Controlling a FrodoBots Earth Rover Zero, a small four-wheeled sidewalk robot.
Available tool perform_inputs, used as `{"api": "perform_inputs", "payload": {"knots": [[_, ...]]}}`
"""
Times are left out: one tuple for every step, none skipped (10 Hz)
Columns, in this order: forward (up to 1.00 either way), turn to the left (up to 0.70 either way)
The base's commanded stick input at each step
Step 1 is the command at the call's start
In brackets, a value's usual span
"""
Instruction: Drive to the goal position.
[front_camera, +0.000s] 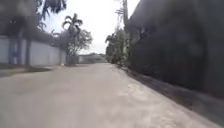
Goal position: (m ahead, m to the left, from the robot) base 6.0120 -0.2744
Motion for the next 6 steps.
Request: {"api": "perform_inputs", "payload": {"knots": [[1.0, 0.0], [1.0, 0.0], [1.0, 0.0], [1.0, 0.0], [1.0, 0.0], [1.0, 0.0]]}}
